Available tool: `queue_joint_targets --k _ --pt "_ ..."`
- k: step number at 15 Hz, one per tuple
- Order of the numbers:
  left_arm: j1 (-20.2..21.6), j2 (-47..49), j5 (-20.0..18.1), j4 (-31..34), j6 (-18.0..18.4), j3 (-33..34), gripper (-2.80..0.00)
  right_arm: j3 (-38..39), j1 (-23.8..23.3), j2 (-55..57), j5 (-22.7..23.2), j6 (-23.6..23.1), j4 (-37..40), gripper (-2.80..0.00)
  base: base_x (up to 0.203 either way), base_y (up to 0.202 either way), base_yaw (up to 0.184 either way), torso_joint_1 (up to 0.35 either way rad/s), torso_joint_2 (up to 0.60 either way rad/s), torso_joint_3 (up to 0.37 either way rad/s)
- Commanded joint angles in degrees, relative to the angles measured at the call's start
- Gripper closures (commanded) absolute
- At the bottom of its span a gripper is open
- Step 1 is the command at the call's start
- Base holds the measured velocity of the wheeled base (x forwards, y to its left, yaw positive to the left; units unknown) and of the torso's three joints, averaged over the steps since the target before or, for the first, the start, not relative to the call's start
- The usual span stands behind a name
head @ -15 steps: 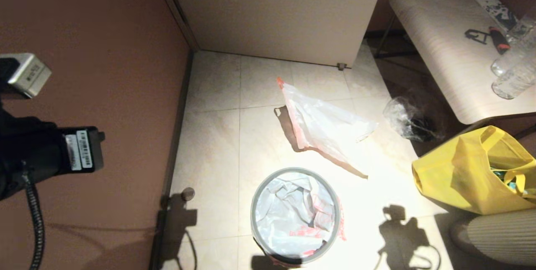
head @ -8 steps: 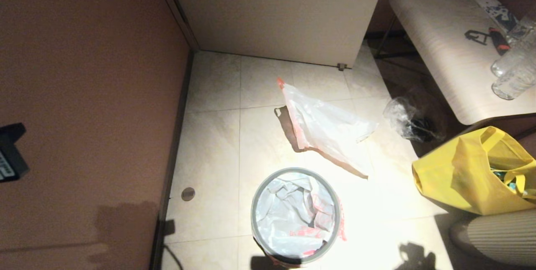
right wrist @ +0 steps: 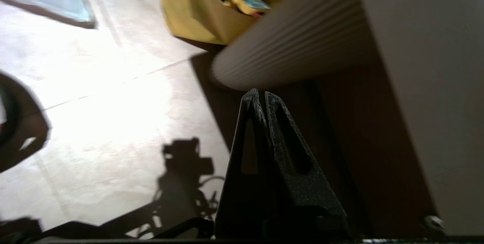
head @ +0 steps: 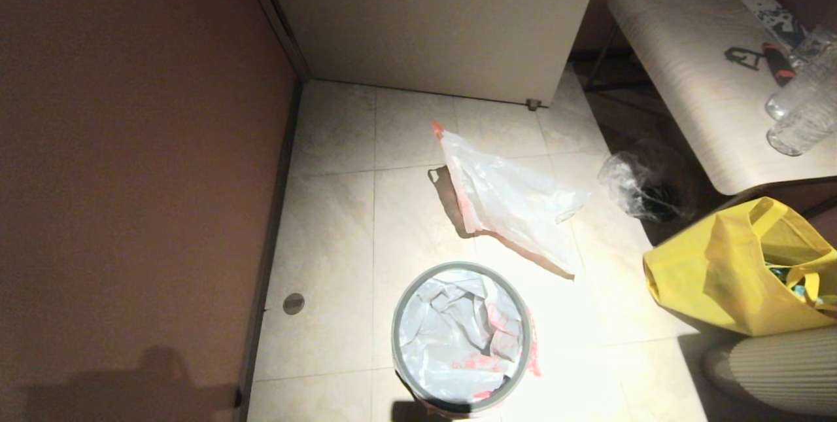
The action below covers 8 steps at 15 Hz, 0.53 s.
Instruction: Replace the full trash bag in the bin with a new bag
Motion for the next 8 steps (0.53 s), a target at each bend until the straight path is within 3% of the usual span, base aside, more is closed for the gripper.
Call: queue_joint_targets --k 1,2,5,8 --pt "0.6 -7.5 0.0 1.2 -0.1 2.5 0.0 -0.3 0.0 -1.3 3.2 -0.4 0.2 0.0 0.0 0.0 0.0 0.0 0.0 0.0" --pt "0.6 -8.8 -0.1 1.6 -0.1 4.4 0.0 -0.3 0.5 -1.3 5.5 -1.3 0.3 0.0 0.0 0.0 0.0 0.0 0.0 0.0" --pt "0.7 -12.9 -0.2 1.7 -0.1 9.0 0.0 0.4 1.6 -1.5 7.0 -4.0 0.9 0.0 0.0 0.0 0.0 0.0 0.0 0.0" --pt "1.6 -15.7 0.1 1.3 -1.3 11.4 0.0 0.1 1.6 -1.5 6.9 0.0 1.1 0.0 0.0 0.0 0.0 0.0 0.0 0.0"
